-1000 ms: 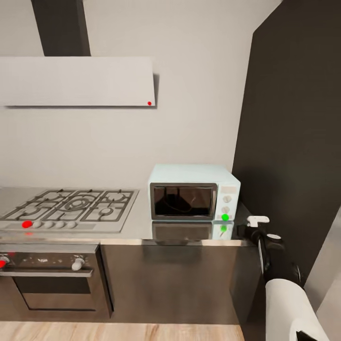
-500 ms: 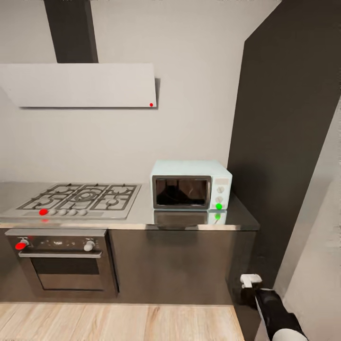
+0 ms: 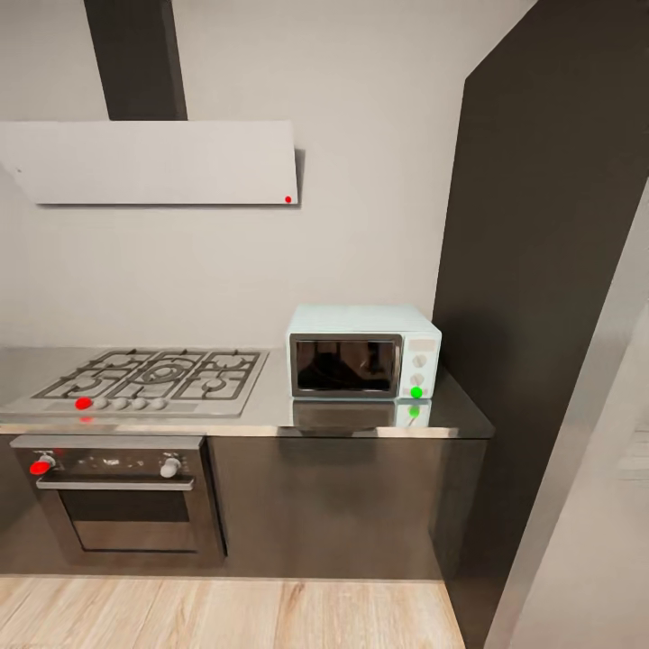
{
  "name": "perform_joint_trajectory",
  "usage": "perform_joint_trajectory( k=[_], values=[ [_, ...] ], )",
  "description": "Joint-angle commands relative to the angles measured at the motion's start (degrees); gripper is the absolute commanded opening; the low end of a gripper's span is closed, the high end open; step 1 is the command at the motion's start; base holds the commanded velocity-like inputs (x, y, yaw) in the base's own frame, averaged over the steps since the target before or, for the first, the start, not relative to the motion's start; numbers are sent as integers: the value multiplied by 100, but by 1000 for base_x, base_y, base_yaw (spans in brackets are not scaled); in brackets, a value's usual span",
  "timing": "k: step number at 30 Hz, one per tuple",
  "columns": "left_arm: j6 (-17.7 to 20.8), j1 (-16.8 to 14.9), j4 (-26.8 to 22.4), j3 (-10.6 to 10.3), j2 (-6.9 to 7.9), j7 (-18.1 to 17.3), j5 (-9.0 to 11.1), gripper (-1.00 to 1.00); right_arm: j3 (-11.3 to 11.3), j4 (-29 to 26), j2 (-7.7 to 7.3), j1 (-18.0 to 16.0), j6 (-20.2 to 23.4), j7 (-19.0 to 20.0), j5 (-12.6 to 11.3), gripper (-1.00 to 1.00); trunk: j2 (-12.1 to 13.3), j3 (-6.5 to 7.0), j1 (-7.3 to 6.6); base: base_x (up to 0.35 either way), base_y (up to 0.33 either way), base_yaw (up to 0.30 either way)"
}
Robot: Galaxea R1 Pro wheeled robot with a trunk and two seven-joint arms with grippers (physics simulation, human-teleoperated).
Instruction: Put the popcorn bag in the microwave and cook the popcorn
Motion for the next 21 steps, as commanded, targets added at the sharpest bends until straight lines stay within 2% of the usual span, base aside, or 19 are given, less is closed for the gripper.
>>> perform_joint_trajectory(
  k=[1,6,17,21],
  values=[
    [-18,-4,2,-49,-6,20,38,100,-50,17,-5,44,-44,8,14,-100,-4,-7,0,0,0,0],
    [-21,3,3,-49,-9,25,29,100,-54,24,-13,172,-37,6,-8,-100,-4,-7,0,0,0,0],
    [-91,5,-28,-24,40,37,50,100,-54,24,-19,181,-46,6,-24,-100,-4,-7,0,0,0,0],
    [-68,4,-36,-72,78,16,-61,100,-54,24,-7,181,7,9,-23,-100,-4,-7,0,0,0,0]
  ],
)
